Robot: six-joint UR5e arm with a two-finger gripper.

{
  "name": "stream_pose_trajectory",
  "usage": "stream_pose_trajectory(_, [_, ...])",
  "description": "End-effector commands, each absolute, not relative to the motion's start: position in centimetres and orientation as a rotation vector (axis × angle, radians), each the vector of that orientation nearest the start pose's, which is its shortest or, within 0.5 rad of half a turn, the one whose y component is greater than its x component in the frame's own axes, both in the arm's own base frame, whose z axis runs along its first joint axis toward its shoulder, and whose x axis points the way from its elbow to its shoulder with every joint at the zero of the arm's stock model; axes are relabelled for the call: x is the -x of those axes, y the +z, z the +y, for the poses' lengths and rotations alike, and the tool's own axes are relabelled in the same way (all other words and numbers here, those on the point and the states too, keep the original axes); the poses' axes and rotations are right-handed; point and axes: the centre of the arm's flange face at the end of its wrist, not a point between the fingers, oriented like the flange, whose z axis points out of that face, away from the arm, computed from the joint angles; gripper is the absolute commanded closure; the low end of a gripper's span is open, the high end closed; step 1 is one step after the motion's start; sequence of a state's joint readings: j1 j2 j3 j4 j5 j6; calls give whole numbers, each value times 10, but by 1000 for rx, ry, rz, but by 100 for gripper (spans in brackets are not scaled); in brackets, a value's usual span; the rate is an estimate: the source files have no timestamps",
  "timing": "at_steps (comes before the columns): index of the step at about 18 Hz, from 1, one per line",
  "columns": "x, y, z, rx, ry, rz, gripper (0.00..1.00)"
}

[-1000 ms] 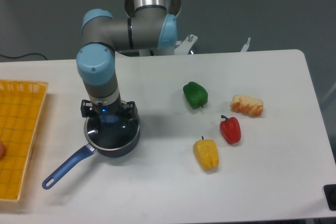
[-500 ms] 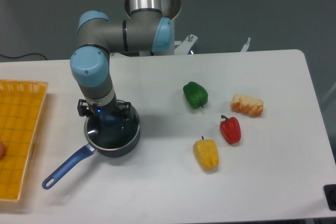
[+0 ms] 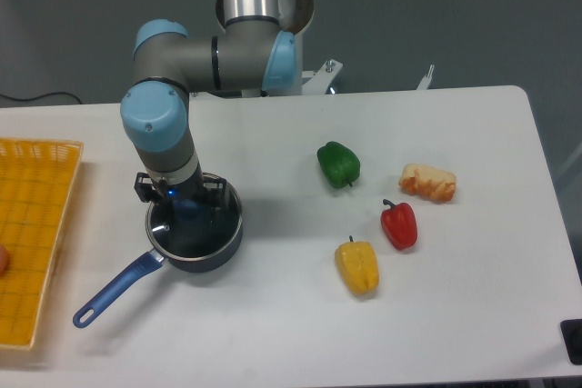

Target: Open the lid

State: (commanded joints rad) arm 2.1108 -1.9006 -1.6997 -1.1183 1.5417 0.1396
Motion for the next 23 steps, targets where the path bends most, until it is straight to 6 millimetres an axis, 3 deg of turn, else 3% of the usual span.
stream_pose_trajectory(2, [186,292,575,3071,-45,-626,37])
stream_pose_trajectory(9, [187,290,576,3078,-46,-625,45])
stream_pose_trajectory(14, [187,291,577,3081,-46,-611,46])
stream_pose_trajectory(23, [192,316,576,3116,-41,-380,46])
